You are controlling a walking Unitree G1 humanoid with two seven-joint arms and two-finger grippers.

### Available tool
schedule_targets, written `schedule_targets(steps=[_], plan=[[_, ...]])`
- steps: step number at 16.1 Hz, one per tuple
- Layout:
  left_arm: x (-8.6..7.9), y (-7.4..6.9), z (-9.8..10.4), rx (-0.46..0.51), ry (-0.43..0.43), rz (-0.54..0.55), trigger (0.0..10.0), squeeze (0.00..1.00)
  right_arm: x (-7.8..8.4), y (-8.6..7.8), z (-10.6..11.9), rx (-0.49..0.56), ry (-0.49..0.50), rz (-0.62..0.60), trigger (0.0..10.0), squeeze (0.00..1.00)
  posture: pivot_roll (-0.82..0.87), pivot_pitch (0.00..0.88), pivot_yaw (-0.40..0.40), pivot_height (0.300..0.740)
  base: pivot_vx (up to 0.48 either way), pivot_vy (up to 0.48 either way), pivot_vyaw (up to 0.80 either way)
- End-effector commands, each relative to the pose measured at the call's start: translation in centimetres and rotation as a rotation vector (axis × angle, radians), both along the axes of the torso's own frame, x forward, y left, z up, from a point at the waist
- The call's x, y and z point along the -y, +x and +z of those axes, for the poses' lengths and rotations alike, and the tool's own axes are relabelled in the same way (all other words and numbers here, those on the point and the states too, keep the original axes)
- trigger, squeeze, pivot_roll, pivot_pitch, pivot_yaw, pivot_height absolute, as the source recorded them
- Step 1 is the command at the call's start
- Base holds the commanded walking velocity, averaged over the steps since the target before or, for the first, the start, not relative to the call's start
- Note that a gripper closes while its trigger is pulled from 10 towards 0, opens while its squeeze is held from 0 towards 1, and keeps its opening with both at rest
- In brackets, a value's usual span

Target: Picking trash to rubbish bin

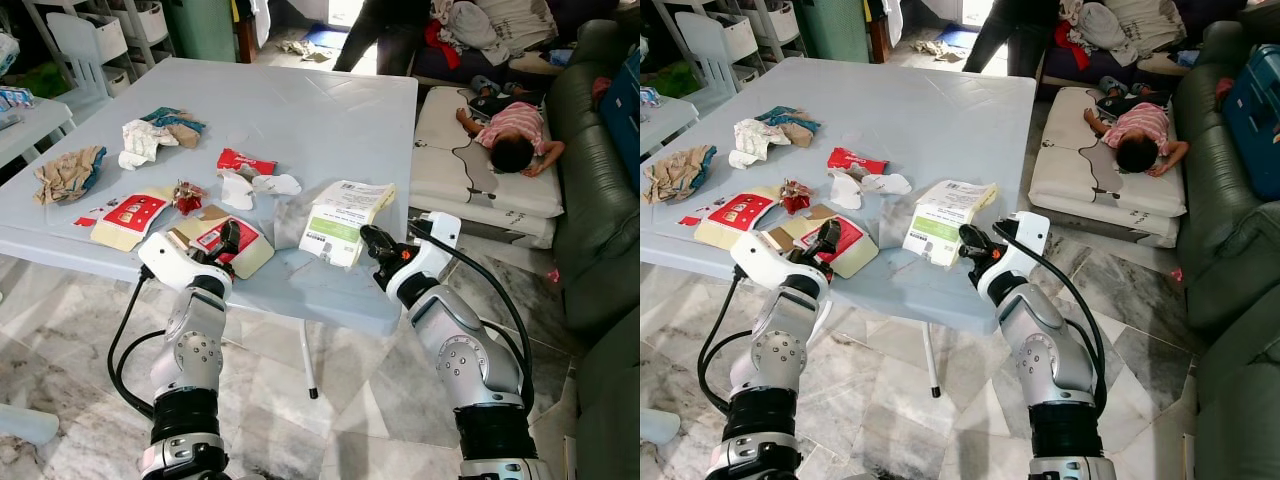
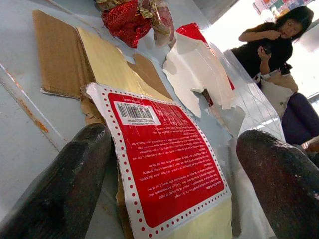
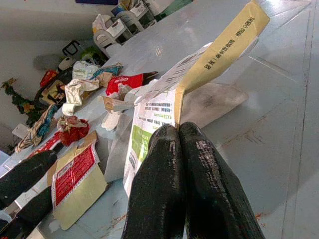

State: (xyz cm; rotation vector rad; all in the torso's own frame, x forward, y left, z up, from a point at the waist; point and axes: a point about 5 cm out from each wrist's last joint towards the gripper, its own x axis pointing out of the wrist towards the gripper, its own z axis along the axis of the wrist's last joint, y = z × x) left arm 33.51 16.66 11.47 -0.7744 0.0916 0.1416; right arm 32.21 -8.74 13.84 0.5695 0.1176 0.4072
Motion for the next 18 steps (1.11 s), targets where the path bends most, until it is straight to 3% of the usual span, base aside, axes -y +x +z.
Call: schedule_targets(steps=[1, 4, 5, 6, 18], plan=[[0.59, 0.31, 0.04, -0.002, 0.002, -0.028, 10.0, 0.00, -0.07, -0.05, 0.35, 0.020, -0.004, -0.002, 0.0, 0.00, -0.03, 0.059, -0.034, 0.740, 0.000, 0.000, 0.00], [1.04, 0.53, -0.10, -0.006, -0.015, -0.041, 10.0, 0.00, -0.08, -0.04, 0.33, 0.019, -0.004, -0.003, 0.0, 0.00, -0.03, 0.059, -0.034, 0.740, 0.000, 0.000, 0.00], [1.15, 0.57, -0.10, -0.003, -0.024, -0.044, 8.8, 0.00, -0.10, -0.05, 0.34, 0.019, -0.004, -0.002, 0.0, 0.00, -0.03, 0.059, -0.035, 0.740, 0.000, 0.000, 0.00], [1.44, 0.58, -0.11, 0.003, -0.070, -0.045, 0.0, 0.00, -0.11, -0.09, 0.33, 0.019, -0.004, -0.002, 0.0, 0.00, -0.03, 0.059, -0.035, 0.740, 0.000, 0.000, 0.00], [0.67, 0.57, -0.46, -0.014, -0.146, 0.019, 0.0, 0.00, -0.34, -0.09, 0.19, 0.013, -0.004, 0.009, 0.0, 0.00, -0.03, 0.053, -0.036, 0.740, 0.000, 0.000, 0.00]])
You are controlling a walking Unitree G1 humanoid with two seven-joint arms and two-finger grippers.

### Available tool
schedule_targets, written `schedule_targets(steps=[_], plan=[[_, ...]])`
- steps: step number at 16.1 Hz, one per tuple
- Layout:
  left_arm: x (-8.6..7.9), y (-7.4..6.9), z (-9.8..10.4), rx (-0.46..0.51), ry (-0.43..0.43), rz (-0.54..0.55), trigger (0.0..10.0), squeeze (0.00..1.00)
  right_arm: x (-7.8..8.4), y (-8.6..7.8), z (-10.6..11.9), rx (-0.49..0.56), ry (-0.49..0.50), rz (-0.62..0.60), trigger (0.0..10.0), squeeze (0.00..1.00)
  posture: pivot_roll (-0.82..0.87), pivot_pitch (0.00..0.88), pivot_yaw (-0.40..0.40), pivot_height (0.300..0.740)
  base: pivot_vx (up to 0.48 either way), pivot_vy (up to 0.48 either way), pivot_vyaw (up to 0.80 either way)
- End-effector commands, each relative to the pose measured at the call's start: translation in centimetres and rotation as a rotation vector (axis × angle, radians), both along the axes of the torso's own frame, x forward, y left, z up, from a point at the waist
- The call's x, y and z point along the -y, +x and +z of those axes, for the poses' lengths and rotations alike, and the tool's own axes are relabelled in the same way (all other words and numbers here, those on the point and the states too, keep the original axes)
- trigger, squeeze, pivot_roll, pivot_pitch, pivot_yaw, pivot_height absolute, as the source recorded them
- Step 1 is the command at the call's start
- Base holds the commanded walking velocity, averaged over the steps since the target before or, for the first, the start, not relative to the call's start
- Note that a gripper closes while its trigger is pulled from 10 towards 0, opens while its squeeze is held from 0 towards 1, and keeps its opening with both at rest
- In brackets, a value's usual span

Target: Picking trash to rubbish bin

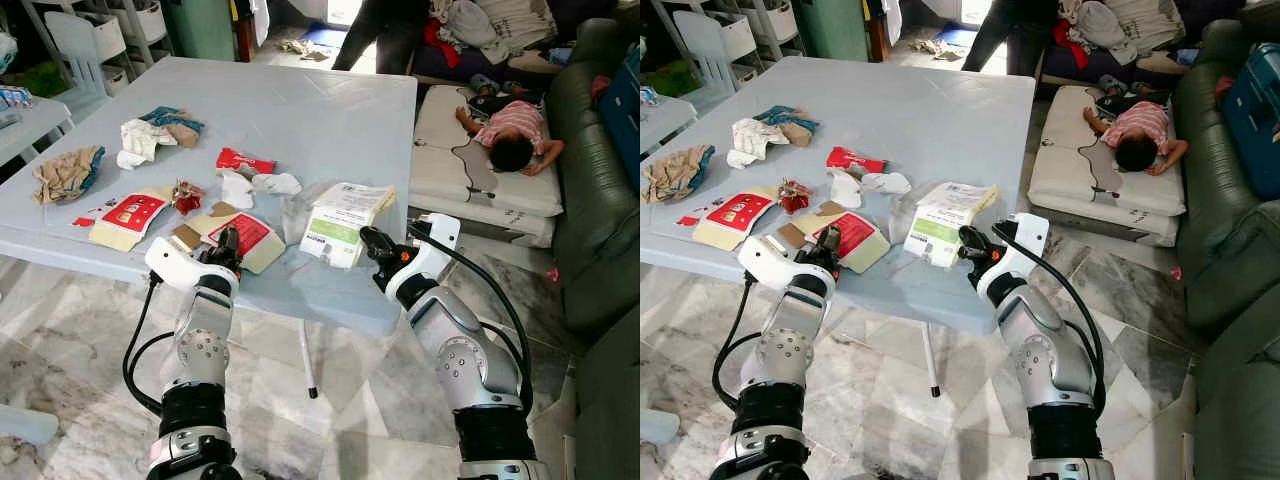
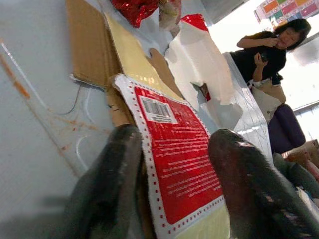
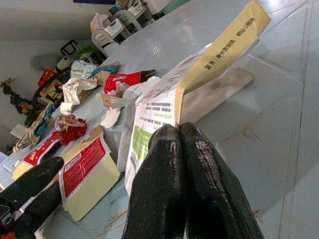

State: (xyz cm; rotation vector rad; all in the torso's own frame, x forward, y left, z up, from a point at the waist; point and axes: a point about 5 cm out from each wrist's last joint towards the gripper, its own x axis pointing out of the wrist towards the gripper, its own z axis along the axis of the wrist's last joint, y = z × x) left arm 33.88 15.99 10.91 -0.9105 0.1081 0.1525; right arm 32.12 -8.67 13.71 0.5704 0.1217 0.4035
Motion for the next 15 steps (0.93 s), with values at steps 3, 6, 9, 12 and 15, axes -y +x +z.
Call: schedule_targets(steps=[3, 6, 9, 12, 15], plan=[[-0.2, 0.1, -0.1, -0.015, -0.012, 0.018, 0.0, 0.00, -0.3, 0.0, 0.3, 0.018, -0.003, 0.013, 0.0, 0.00, -0.02, 0.050, -0.037, 0.740, 0.000, 0.000, 0.00], [-0.2, 0.1, -0.1, -0.010, -0.008, 0.022, 0.0, 0.00, -0.5, 0.0, 0.3, 0.017, 0.000, 0.018, 0.0, 0.00, -0.02, 0.051, -0.037, 0.740, 0.000, 0.000, 0.00], [-0.3, 0.0, 0.4, 0.023, 0.025, 0.034, 0.0, 0.00, -0.4, -0.1, 0.3, 0.016, 0.001, 0.016, 0.0, 0.00, -0.02, 0.055, -0.036, 0.740, 0.000, 0.000, 0.00], [-0.3, -0.1, 0.5, 0.032, 0.042, 0.039, 0.0, 0.00, -0.4, -0.1, 0.2, 0.012, 0.001, 0.016, 0.0, 0.00, -0.02, 0.058, -0.037, 0.740, 0.000, 0.000, 0.00], [-0.4, 0.0, 1.4, 0.084, 0.093, 0.048, 0.0, 0.00, -0.4, -0.1, 0.2, 0.012, 0.001, 0.016, 0.0, 0.00, -0.02, 0.062, -0.039, 0.740, 0.000, 0.000, 0.00]])
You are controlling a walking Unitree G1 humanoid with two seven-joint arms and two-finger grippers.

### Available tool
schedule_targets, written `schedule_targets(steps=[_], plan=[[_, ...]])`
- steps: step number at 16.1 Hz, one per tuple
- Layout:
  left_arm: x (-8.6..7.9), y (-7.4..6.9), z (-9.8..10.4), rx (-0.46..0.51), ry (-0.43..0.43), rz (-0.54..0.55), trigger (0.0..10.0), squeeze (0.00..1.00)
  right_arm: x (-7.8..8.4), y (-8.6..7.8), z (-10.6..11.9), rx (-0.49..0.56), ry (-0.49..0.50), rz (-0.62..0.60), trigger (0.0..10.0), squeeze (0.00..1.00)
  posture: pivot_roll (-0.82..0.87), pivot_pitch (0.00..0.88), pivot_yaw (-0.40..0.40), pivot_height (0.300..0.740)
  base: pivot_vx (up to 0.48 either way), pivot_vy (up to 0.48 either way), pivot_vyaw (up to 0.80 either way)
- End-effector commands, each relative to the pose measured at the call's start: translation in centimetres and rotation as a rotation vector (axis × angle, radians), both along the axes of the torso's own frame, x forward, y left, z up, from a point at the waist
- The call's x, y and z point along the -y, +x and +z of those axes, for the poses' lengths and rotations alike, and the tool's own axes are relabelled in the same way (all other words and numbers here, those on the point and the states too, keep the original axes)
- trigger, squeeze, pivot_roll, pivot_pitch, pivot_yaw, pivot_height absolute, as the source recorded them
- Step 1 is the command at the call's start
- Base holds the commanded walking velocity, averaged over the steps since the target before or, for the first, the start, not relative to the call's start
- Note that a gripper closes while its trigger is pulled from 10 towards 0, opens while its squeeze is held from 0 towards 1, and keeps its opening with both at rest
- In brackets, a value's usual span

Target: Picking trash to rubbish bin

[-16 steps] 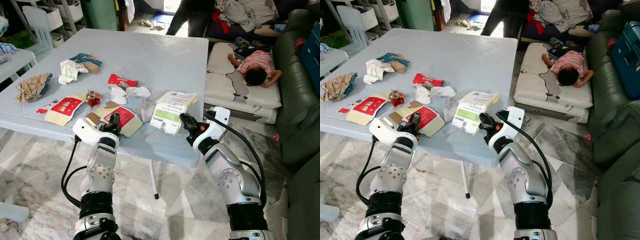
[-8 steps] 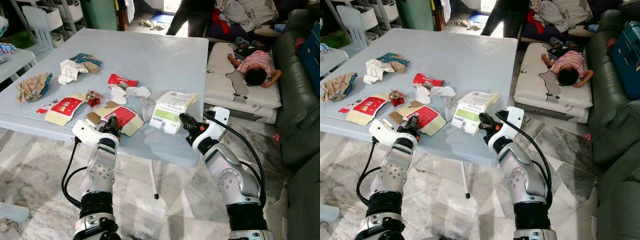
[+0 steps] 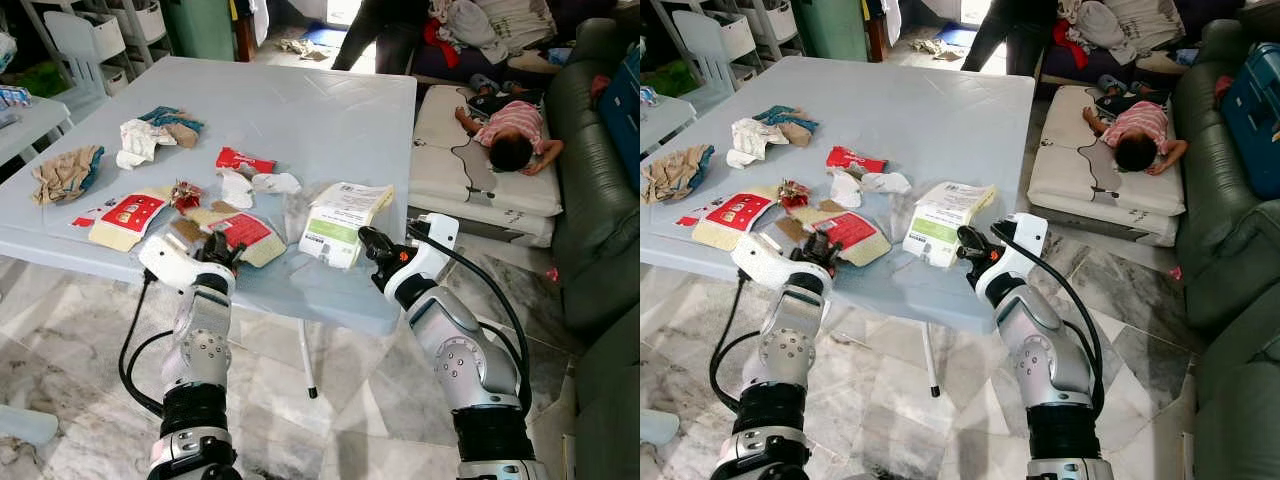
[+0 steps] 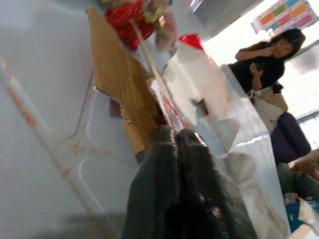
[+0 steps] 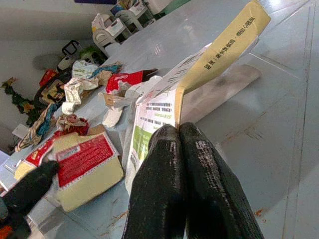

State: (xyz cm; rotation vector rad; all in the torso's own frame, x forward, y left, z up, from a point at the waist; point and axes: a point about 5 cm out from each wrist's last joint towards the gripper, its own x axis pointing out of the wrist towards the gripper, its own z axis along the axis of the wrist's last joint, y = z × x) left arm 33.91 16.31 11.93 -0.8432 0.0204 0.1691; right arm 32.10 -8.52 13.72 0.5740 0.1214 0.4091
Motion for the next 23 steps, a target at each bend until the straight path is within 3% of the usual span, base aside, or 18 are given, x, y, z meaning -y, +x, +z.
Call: schedule_targets(steps=[1, 6, 9, 12, 15, 23], plan=[[-0.1, -0.1, 0.6, 0.029, 0.043, 0.006, 0.0, 0.00, -0.2, -0.1, 0.2, 0.011, -0.003, 0.011, 0.0, 0.00, -0.02, 0.062, -0.040, 0.740, 0.000, 0.000, 0.00], [-0.8, -0.6, 2.7, 0.115, 0.342, 0.047, 0.0, 0.00, -0.3, 0.0, 0.3, 0.016, -0.007, 0.017, 0.0, 0.00, -0.02, 0.057, -0.044, 0.740, 0.000, 0.000, 0.00], [0.2, -0.9, 3.8, 0.184, 0.487, 0.002, 0.0, 0.00, -0.2, 0.0, 0.4, 0.029, -0.018, 0.018, 0.0, 0.00, -0.02, 0.061, -0.046, 0.740, 0.000, 0.000, 0.00], [1.6, -1.5, 4.0, 0.236, 0.576, -0.060, 0.0, 0.00, -0.3, -0.2, 0.2, 0.027, -0.025, 0.022, 0.0, 0.00, -0.02, 0.046, -0.047, 0.740, 0.000, 0.000, 0.46], [2.8, -1.5, 4.7, 0.282, 0.630, -0.103, 0.0, 0.00, -0.5, 0.3, 0.6, 0.041, -0.031, 0.026, 0.0, 0.00, -0.01, 0.045, -0.047, 0.740, 0.000, 0.000, 0.80], [2.5, -1.5, 4.9, 0.248, 0.638, -0.065, 0.0, 0.00, -0.4, 0.1, 0.3, 0.033, -0.026, 0.010, 0.0, 0.00, -0.01, 0.048, -0.038, 0.740, 0.000, 0.000, 0.80]])
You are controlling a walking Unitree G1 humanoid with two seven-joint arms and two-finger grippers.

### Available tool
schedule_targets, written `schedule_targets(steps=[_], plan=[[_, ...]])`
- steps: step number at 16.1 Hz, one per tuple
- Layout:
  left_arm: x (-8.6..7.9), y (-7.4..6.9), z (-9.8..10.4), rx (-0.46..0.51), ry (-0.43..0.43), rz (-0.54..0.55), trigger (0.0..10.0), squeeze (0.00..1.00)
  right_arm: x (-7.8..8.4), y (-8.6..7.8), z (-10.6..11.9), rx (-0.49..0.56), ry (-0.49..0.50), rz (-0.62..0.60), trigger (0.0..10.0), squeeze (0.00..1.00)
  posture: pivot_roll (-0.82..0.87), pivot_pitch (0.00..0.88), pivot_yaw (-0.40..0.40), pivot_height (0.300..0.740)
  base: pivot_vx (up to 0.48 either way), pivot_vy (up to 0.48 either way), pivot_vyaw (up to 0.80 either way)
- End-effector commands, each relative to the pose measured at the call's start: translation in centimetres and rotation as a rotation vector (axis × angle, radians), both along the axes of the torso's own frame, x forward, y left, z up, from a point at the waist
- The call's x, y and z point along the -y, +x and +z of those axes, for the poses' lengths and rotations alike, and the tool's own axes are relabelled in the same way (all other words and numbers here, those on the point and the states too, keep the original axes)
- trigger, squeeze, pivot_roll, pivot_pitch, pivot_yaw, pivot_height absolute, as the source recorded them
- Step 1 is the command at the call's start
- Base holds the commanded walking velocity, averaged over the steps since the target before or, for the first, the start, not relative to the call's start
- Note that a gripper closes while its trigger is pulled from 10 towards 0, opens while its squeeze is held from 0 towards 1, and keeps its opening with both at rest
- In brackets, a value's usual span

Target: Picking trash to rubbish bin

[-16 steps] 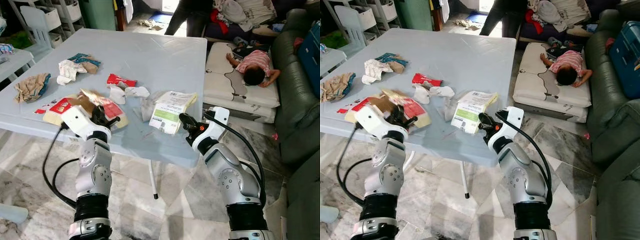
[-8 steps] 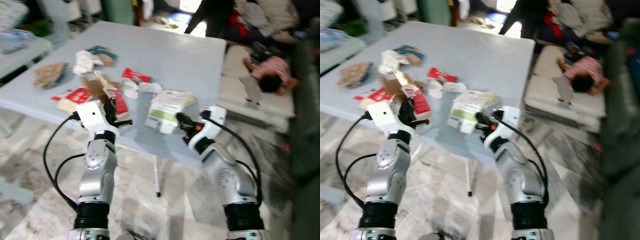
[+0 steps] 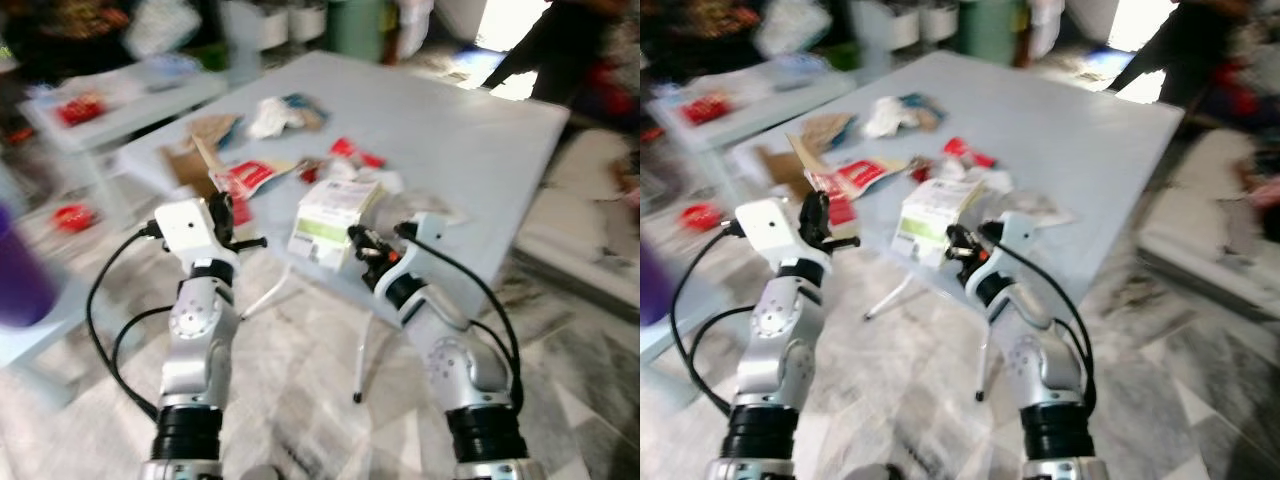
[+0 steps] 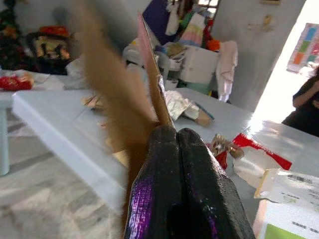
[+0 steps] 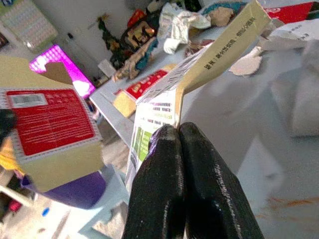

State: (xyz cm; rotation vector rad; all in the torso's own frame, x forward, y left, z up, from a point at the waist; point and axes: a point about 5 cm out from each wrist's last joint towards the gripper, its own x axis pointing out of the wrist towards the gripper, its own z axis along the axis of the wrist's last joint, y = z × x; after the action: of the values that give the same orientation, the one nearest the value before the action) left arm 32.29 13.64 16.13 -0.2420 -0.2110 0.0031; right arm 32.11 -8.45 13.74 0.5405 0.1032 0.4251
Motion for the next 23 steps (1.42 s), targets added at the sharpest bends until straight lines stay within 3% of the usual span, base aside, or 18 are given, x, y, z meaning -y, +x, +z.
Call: schedule_targets(steps=[1, 14, 23], plan=[[-0.2, 0.1, 0.8, 0.020, 0.015, 0.003, 0.0, 0.00, -0.2, 0.1, 0.2, 0.005, 0.002, -0.003, 0.0, 0.00, -0.01, 0.050, -0.038, 0.740, 0.000, 0.000, 0.80], [1.0, 0.2, 1.2, 0.019, -0.030, -0.068, 0.0, 0.00, 0.0, 0.1, 0.5, 0.015, -0.001, -0.014, 0.0, 0.00, -0.02, 0.052, -0.041, 0.740, 0.000, 0.000, 0.79], [1.4, 0.1, 1.4, 0.032, -0.052, -0.117, 0.0, 0.00, 0.3, 0.0, 0.6, 0.014, 0.002, -0.024, 0.0, 0.00, -0.02, 0.048, -0.041, 0.740, 0.105, 0.000, 0.00]])
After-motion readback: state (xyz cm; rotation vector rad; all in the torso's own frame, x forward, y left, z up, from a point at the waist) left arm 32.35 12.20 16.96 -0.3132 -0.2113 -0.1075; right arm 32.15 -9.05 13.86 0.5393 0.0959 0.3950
